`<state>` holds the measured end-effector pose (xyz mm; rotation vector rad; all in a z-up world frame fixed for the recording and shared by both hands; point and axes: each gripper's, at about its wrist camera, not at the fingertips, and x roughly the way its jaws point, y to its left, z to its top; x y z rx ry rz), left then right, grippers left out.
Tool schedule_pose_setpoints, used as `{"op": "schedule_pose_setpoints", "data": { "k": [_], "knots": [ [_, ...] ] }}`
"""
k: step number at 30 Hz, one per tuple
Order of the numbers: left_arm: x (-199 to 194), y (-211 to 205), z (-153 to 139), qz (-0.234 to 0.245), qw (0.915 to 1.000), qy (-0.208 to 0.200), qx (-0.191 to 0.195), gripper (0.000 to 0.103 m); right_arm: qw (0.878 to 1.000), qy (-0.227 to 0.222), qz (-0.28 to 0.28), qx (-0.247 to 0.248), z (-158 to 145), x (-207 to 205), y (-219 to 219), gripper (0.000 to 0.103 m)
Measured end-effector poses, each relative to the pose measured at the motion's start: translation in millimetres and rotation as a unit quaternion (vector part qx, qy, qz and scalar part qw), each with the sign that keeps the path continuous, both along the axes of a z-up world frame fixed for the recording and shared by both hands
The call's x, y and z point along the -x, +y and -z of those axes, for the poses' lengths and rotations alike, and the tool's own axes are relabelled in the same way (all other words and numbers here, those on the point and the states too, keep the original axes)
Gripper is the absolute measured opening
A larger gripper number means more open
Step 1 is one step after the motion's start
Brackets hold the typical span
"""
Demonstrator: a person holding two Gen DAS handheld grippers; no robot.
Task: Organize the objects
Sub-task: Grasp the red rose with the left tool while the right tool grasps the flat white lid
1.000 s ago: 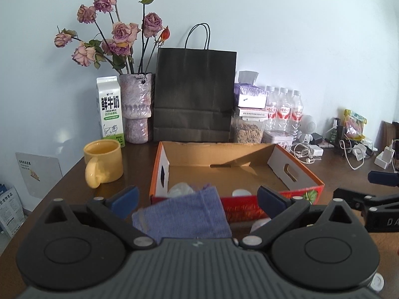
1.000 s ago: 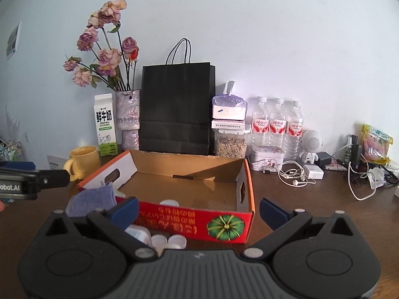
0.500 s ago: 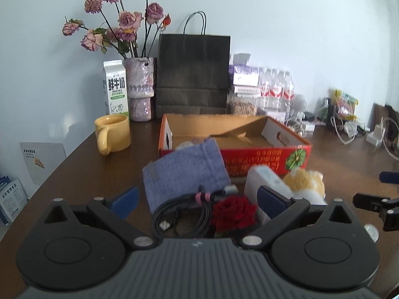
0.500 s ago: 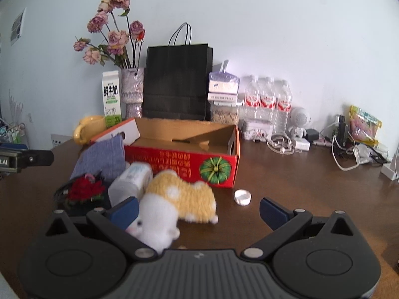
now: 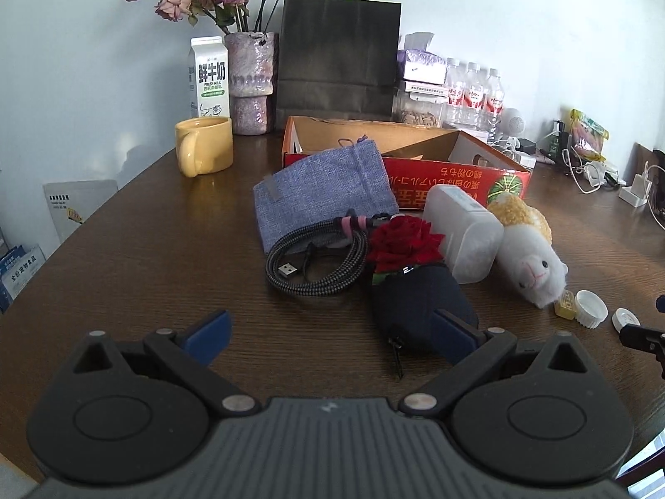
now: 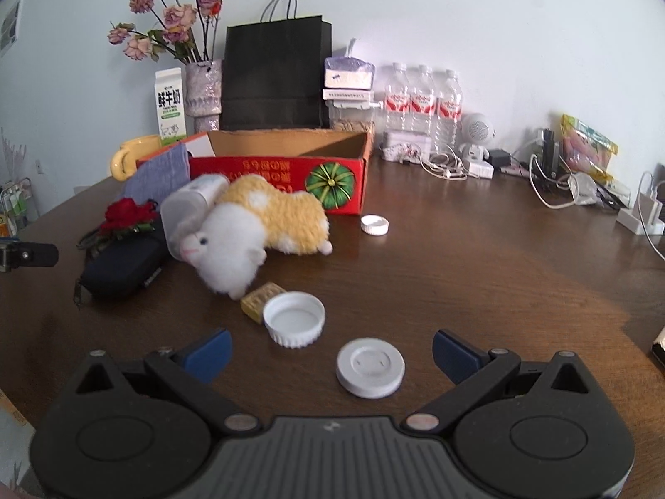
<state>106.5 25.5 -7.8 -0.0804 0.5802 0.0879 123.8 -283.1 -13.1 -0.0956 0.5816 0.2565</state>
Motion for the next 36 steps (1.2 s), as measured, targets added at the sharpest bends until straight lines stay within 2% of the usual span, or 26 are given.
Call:
{"op": "schedule_pose_setpoints", "data": {
  "k": [3, 8, 15, 27, 36],
  "knots": [
    [-1.6, -3.4, 2.0, 0.0, 1.0, 0.004, 0.002, 0.103, 1.0, 0.003, 0.011, -0.003, 6.5, -1.6, -8.1, 0.102],
    [-4.1, -9.2, 6.0, 0.003, 0.9999, 0.009, 0.003, 0.103, 1.0, 0.008, 0.013, -0.016, 15.3, -6.4, -17.7, 0.087],
    [-7.8, -13.1, 9.1, 0.002, 0.9999, 0.012, 0.004, 0.103, 1.0, 0.009, 0.012, -0.021, 19.5, -11.6, -22.7, 0.038],
    [-29.9, -20.7, 8.6, 0.003, 1.0, 0.007, 0.001, 0.103, 0.999, -0.012, -0.005, -0.03, 10.8, -24.6, -17.7, 0.038],
    [-61.1, -37.4, 3.0, 0.022, 0.9995, -0.008, -0.023, 0.103, 0.999, -0.023, -0.016, -0.031, 3.6, -43.9, -6.1, 0.038]
  ]
}}
